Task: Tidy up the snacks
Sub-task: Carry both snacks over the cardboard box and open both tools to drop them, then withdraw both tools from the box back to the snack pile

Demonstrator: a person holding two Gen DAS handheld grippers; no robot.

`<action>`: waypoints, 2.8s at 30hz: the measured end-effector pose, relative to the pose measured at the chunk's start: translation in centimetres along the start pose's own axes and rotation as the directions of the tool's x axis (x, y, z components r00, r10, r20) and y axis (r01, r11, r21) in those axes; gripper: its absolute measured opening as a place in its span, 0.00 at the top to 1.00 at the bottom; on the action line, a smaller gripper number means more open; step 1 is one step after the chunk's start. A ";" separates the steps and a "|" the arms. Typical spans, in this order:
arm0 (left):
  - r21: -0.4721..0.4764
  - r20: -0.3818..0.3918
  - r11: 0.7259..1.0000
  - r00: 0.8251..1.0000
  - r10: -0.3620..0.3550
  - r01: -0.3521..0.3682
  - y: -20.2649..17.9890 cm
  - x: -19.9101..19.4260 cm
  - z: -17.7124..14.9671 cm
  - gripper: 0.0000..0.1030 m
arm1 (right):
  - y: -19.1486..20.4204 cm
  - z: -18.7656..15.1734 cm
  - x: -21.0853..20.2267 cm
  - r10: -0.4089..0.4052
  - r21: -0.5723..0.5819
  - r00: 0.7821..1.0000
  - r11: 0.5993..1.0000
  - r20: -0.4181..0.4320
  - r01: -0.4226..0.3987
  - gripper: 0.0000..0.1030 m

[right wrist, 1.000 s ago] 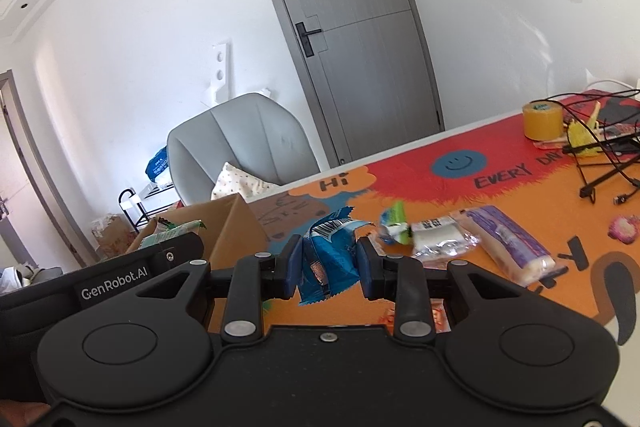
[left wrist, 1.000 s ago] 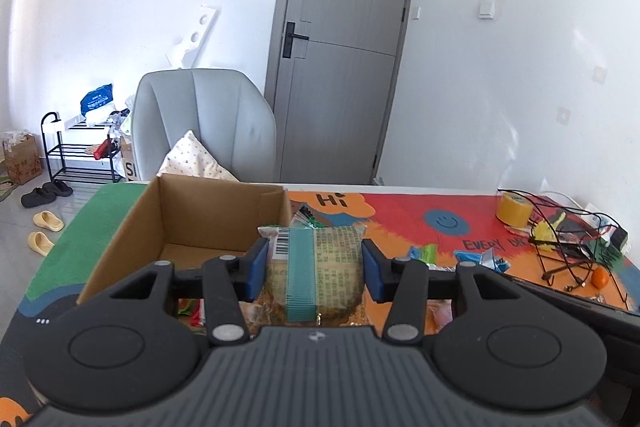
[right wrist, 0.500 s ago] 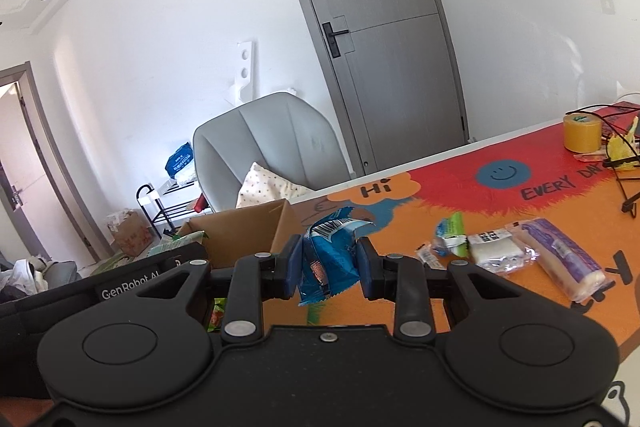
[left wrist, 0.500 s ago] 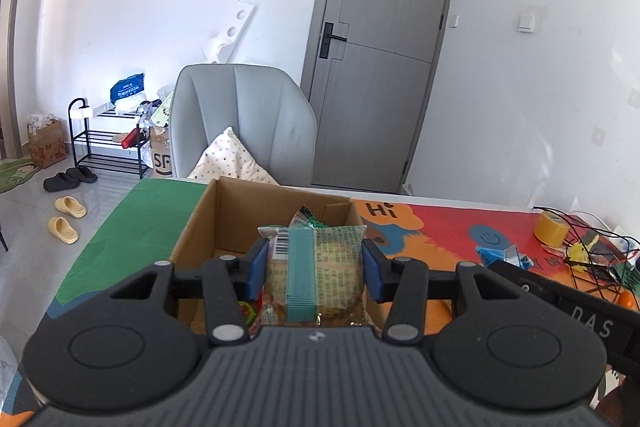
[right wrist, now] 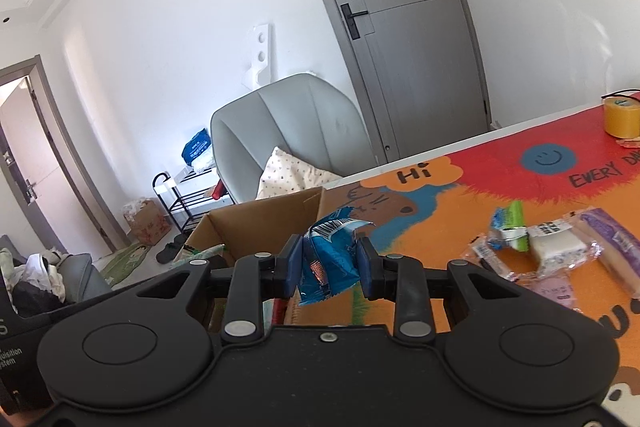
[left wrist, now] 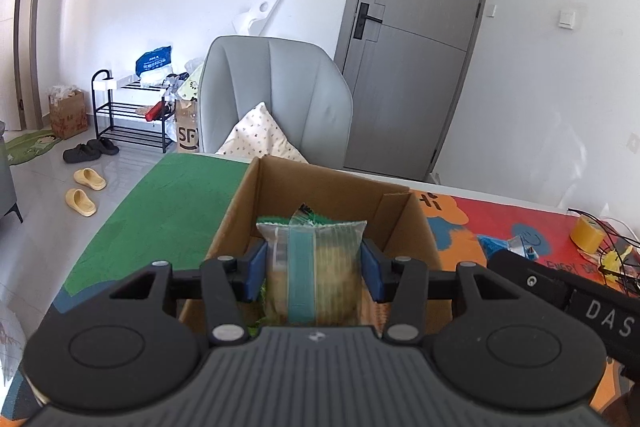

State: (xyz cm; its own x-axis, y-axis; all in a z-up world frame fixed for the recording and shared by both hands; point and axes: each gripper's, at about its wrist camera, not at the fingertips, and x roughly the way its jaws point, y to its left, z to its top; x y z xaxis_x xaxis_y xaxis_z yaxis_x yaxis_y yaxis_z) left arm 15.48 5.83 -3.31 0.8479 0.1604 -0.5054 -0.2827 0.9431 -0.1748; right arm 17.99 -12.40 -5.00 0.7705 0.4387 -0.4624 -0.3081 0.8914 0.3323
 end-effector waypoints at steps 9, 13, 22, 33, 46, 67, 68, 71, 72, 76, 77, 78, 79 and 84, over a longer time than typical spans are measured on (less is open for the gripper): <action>-0.029 0.034 0.999 0.999 0.032 -0.031 2.1 -0.9 0.8 0.38 | 1.9 0.3 2.5 0.046 0.011 0.999 0.999 -0.025 -0.046 0.71; -0.041 0.044 0.997 0.997 0.068 -0.066 2.8 -1.3 1.2 0.29 | 2.3 0.2 3.3 0.073 0.040 0.997 0.997 -0.032 -0.072 0.70; -0.045 0.039 0.994 0.994 0.105 -0.103 2.9 -1.6 0.8 0.14 | 1.8 0.0 1.7 0.081 0.057 0.997 0.995 -0.017 -0.080 0.43; -0.003 0.028 0.997 0.997 0.071 -0.071 0.3 -3.2 -0.6 0.04 | -1.7 -0.9 -2.0 -0.066 0.091 0.998 0.994 0.007 0.065 0.08; 0.056 0.019 0.998 0.999 -0.026 0.025 -3.7 -5.2 -1.9 0.00 | -5.5 -1.4 -5.8 -0.120 0.123 0.993 0.986 0.022 0.116 0.00; 0.127 0.012 0.984 0.992 -0.127 0.124 -10.2 -6.6 -3.7 0.00 | -11.8 -1.6 -11.7 -0.255 0.149 0.965 0.959 0.066 0.243 0.00; 0.128 0.010 0.983 0.991 -0.131 0.128 -10.5 -6.6 -3.7 0.00 | -12.1 -1.6 -11.9 -0.264 0.149 0.962 0.956 0.065 0.252 0.00; 0.137 0.005 0.981 0.990 -0.143 0.141 -11.2 -6.6 -3.9 0.00 | -13.1 -1.8 -12.4 -0.286 0.156 0.956 0.949 0.064 0.274 0.00; 0.140 0.003 0.980 0.989 -0.147 0.145 -11.5 -6.6 -4.0 0.00 | -13.3 -1.8 -12.5 -0.293 0.159 0.954 0.947 0.064 0.280 0.00; 0.152 -0.003 0.975 0.987 -0.161 0.160 -12.4 -6.3 -4.4 0.00 | -14.7 -2.1 -12.8 -0.317 0.170 0.947 0.938 0.059 0.303 0.00; 0.156 -0.005 0.974 0.986 -0.166 0.164 -12.7 -6.2 -4.5 0.00 | -15.0 -2.2 -12.9 -0.321 0.175 0.945 0.935 0.057 0.307 0.00; 0.160 -0.008 0.973 0.986 -0.168 0.167 -12.9 -6.1 -4.5 0.00 | -15.4 -2.2 -13.0 -0.327 0.180 0.944 0.933 0.055 0.312 0.00; 0.163 -0.011 0.972 0.985 -0.170 0.169 -13.2 -6.0 -4.7 0.00 | -15.7 -2.3 -13.0 -0.333 0.184 0.941 0.930 0.052 0.319 0.00; 0.177 -0.035 0.968 0.984 -0.177 0.180 -14.3 -5.0 -5.4 0.00 | -17.4 -2.7 -13.2 -0.344 0.210 0.938 0.921 0.044 0.328 0.00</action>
State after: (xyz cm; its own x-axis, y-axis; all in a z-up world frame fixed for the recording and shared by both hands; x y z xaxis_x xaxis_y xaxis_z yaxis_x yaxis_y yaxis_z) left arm 12.83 -10.01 -2.80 0.8684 -0.0188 -0.4956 -0.0415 0.9930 -0.1105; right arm 11.63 -33.41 -6.89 0.8534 0.0994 -0.5118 0.0864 0.9411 0.3268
